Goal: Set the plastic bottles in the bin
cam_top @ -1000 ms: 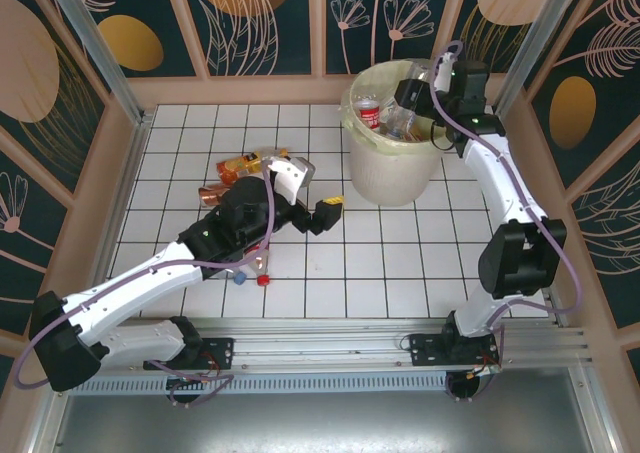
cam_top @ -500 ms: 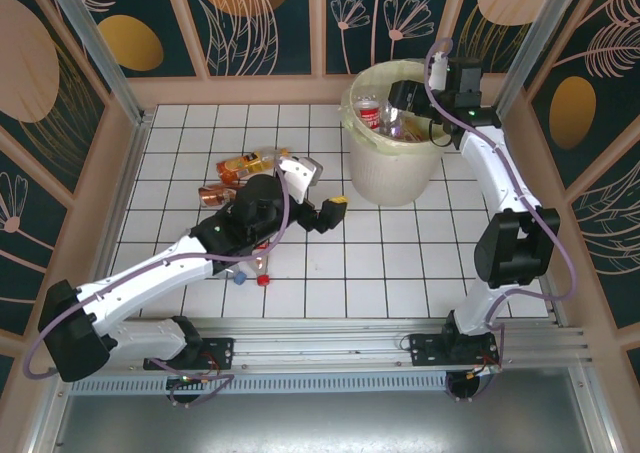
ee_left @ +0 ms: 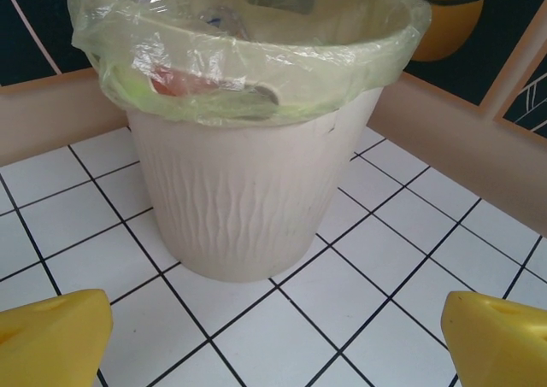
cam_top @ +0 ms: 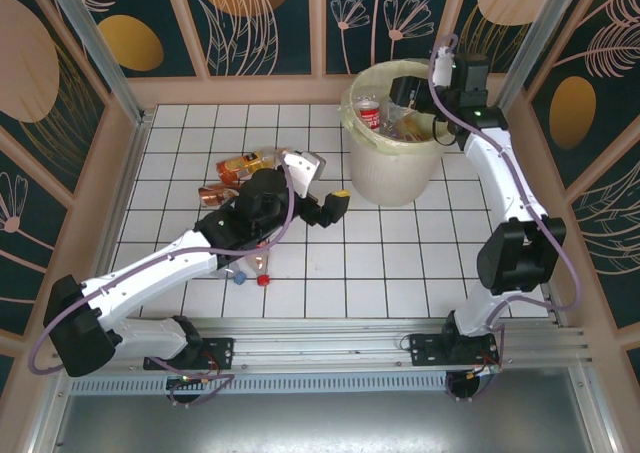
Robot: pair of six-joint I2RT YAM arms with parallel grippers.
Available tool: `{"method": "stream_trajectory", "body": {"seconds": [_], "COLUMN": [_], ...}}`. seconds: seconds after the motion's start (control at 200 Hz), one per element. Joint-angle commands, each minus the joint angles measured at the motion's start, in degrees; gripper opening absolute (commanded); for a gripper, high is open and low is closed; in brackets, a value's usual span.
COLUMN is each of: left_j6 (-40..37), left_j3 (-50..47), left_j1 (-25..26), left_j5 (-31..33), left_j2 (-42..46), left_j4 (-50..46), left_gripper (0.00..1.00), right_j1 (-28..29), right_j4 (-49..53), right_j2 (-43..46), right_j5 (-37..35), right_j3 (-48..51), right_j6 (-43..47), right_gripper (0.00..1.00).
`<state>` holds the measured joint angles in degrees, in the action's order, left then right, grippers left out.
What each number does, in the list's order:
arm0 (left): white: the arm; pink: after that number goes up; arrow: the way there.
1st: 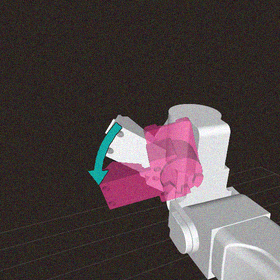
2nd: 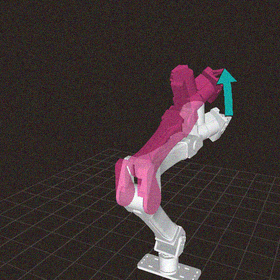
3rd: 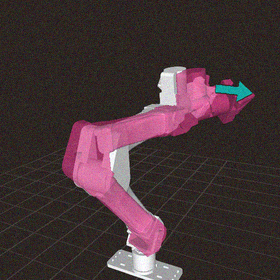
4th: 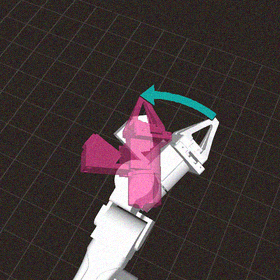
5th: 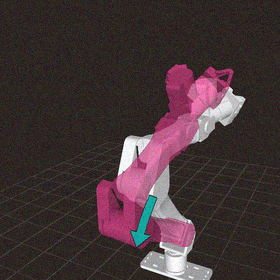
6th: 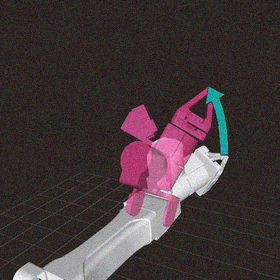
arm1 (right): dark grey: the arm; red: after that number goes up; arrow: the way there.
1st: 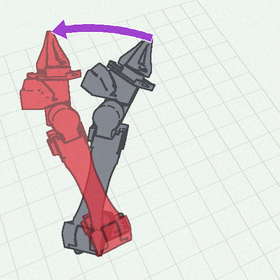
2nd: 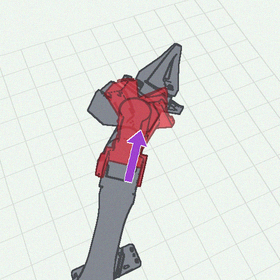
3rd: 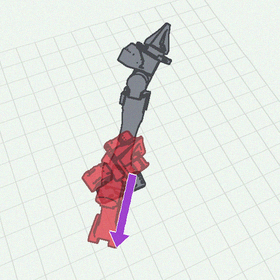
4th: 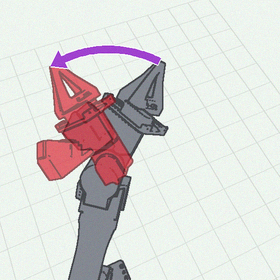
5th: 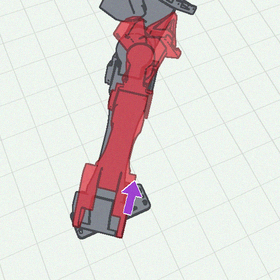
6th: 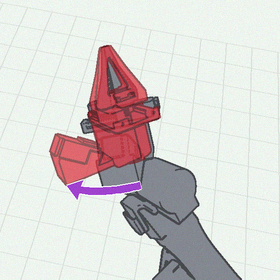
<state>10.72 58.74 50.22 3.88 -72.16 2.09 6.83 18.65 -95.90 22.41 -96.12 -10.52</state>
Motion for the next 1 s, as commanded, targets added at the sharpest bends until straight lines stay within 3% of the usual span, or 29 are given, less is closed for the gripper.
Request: {"method": "stream_trajectory", "body": {"seconds": [0.0, 0.125, 0.575, 0.821, 0.996], "left_j6": [0.59, 0.76, -6.88, -9.84, -14.09], "left_j3": [1.38, 1.35, 4.89, 7.23, 9.34], "left_j1": [-2.71, -6.41, -17.89, -23.63, -26.46], "left_j5": [-1.27, -4.17, -3.64, -3.88, -2.31], "left_j2": [-0.93, -1.86, -7.0, -11.13, -15.43], "left_j4": [-0.55, -0.7, -9.55, -12.9, -15.93], "left_gripper": [0.99, 0.99, 0.99, 0.98, 0.99], "right_j1": [-0.41, -0.33, 1.76, 6.7, 12.12], "right_j4": [-2.63, -4.18, -12.12, -13.88, -14.78], "right_j2": [6.43, 12.3, 38.17, 44.43, 47.04], "right_j5": [0.17, 0.34, 9.87, 14.51, 14.15], "right_j3": [0.92, 4.72, 30.52, 40.65, 47.14], "right_j6": [2.07, 2.24, -5.3, -7.84, -8.24], "right_gripper": [0.76, 0.77, 0.86, 0.99, 0.99]}}
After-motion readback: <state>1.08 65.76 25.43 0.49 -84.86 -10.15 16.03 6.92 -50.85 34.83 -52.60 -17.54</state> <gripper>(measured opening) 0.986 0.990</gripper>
